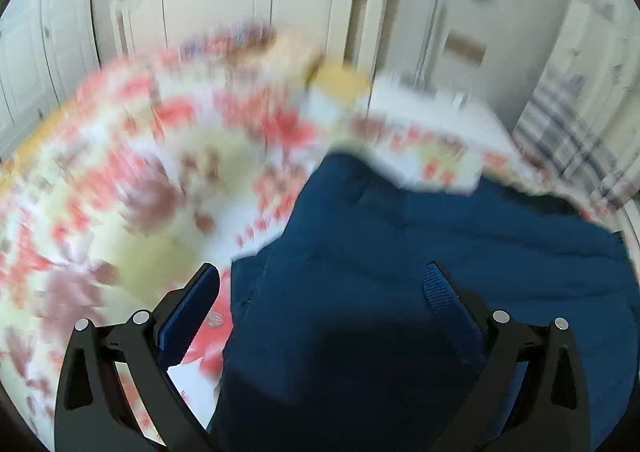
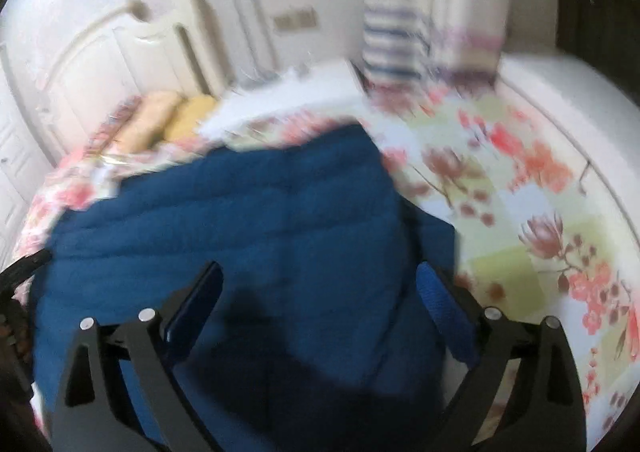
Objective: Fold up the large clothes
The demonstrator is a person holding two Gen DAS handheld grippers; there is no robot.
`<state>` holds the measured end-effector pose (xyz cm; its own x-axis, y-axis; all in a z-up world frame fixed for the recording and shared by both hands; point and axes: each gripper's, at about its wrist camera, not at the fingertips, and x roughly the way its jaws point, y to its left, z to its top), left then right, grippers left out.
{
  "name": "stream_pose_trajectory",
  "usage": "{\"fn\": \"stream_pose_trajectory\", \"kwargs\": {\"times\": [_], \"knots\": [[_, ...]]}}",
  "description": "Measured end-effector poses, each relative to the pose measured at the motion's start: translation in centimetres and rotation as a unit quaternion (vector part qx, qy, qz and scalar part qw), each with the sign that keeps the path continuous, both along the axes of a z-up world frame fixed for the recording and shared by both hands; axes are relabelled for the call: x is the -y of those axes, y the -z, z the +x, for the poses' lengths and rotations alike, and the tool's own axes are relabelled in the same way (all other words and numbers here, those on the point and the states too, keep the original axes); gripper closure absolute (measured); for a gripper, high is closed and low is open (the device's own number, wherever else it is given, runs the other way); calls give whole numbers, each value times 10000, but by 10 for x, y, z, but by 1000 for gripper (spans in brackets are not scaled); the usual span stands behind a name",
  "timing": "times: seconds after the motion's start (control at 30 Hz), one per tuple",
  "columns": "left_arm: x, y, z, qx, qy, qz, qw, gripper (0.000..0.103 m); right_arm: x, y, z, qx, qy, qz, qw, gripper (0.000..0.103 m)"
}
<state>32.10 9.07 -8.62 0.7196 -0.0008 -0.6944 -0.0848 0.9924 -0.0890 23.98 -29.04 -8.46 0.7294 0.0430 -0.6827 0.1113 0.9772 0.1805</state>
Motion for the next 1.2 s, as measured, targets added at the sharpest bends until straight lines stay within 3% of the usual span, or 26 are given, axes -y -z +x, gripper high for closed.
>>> {"fn": "stream_pose_trajectory", "kwargs": {"times": [0.1, 0.17, 0.23, 0.3, 0.33, 0.37, 0.43, 0.5, 0.6, 0.67, 0.7, 0.73, 0.8, 0.93, 1.0, 1.1, 1.17, 1.2], "knots": [[40, -22, -30, 300, 515, 37, 9982, 5, -61, -18, -17, 58, -673, -701, 9953, 6], [82, -24, -51, 421, 842, 548, 9940, 5, -103, -14, -22, -21, -1165, -1074, 9874, 6], [114, -10, -56, 290, 1139, 983, 9882, 5, -133, 3, -21, -256, -1434, -1393, 9795, 6], [135, 24, -52, -108, 1266, 1394, 9820, 4, -149, 24, -20, -289, -1328, -1806, 9741, 3], [134, 32, -52, -141, 1260, 1392, 9821, 4, -147, 29, -21, -219, -1304, -1738, 9759, 3], [127, 36, -54, -28, 1281, 1132, 9853, 4, -141, 30, -21, -234, -1319, -1549, 9788, 3], [113, 34, -50, -171, 1261, 792, 9887, 4, -129, 28, -23, -275, -1214, -1531, 9803, 3], [98, 29, -49, -185, 1106, 841, 9901, 4, -109, 22, -24, -272, -958, -1439, 9846, 3], [53, 28, -51, -125, 430, 797, 9958, 4, -54, 21, -32, -329, -224, -1077, 9934, 3], [10, 39, -49, -315, 70, 240, 9992, 4, -17, 33, -33, -424, -19, -537, 9977, 3], [-12, 48, -46, -451, 174, -457, 9978, 4, -7, 39, -35, -398, -30, -334, 9986, 3], [-21, 54, -45, -545, 264, -810, 9949, 4, 1, 45, -37, -339, -80, -86, 9994, 2], [-29, 61, -44, -612, 378, -1120, 9911, 4, 2, 50, -39, -309, -80, 26, 9995, 2], [-20, 59, -44, -460, 345, -729, 9957, 4, -2, 50, -37, -395, -22, -94, 9992, 3], [-17, 58, -47, -485, 319, -753, 9955, 4, 1, 50, -38, -451, 56, -55, 9990, 3], [-15, 48, -53, -494, 23, -517, 9974, 5, -10, 35, -49, -393, 222, -275, 9986, 3], [-1, 31, -68, -206, -122, -143, 9996, 5, -29, 22, -61, -123, -4, -360, 9993, 3], [13, 19, -78, 17, 50, -64, 10000, 5, -45, 16, -68, 8, -208, -474, 9987, 3]]}}
